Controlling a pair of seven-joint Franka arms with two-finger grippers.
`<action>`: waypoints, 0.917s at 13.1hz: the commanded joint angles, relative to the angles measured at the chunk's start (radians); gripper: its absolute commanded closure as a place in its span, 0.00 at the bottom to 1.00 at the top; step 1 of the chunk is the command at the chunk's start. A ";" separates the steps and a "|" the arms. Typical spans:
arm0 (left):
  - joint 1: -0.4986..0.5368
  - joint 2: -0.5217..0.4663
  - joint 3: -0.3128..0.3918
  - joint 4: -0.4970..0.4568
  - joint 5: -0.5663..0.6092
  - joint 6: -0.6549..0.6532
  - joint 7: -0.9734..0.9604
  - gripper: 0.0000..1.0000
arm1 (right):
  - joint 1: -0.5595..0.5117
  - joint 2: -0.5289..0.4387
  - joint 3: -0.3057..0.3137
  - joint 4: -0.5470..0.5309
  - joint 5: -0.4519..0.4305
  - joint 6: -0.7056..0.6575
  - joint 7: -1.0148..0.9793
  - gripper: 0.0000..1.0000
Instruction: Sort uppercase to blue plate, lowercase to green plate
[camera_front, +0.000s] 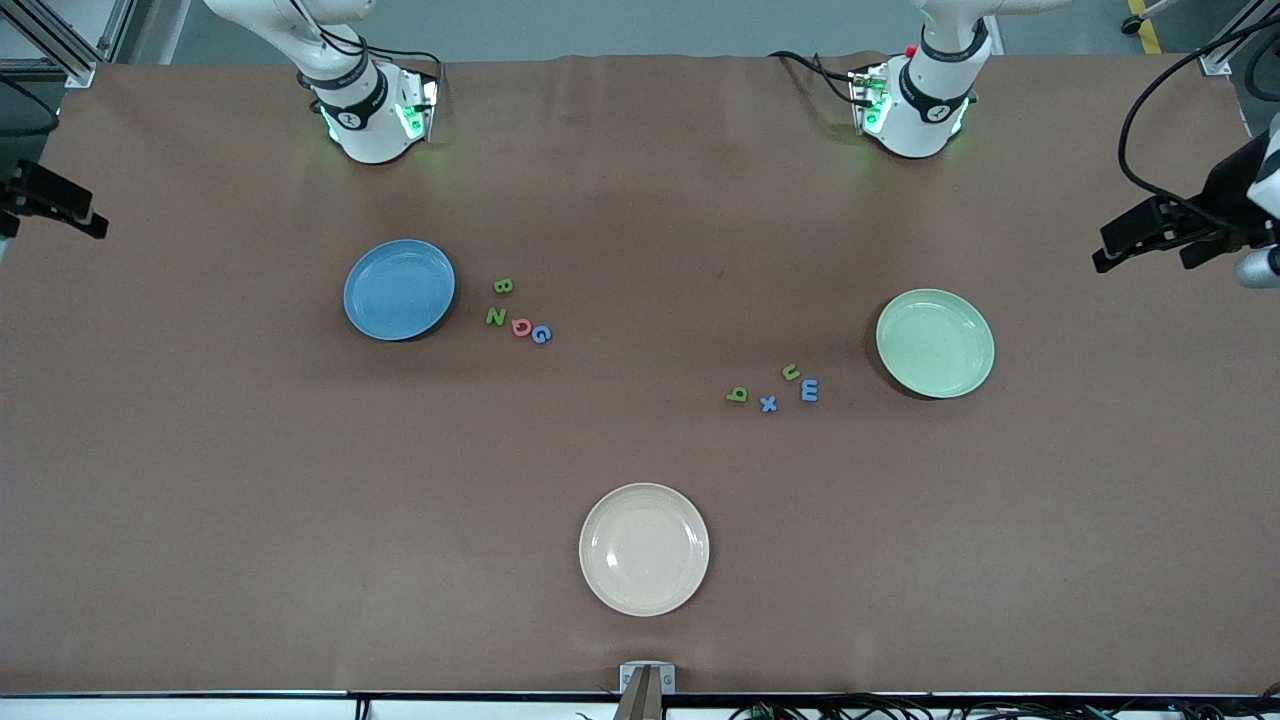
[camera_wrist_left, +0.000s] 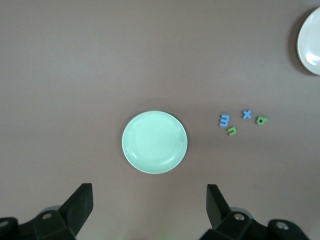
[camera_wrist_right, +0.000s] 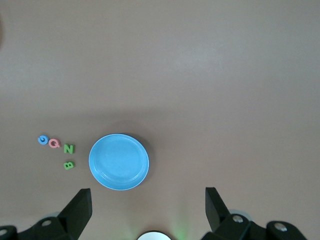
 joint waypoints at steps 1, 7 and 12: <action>-0.040 0.060 -0.020 0.000 -0.055 -0.008 -0.023 0.00 | -0.002 0.065 0.005 0.005 0.007 0.067 0.003 0.00; -0.265 0.220 -0.048 -0.073 -0.037 0.223 -0.398 0.00 | -0.005 0.163 0.004 -0.001 -0.008 0.124 0.010 0.00; -0.405 0.391 -0.048 -0.094 0.017 0.459 -0.633 0.00 | 0.029 0.154 0.008 -0.072 0.023 0.090 0.344 0.00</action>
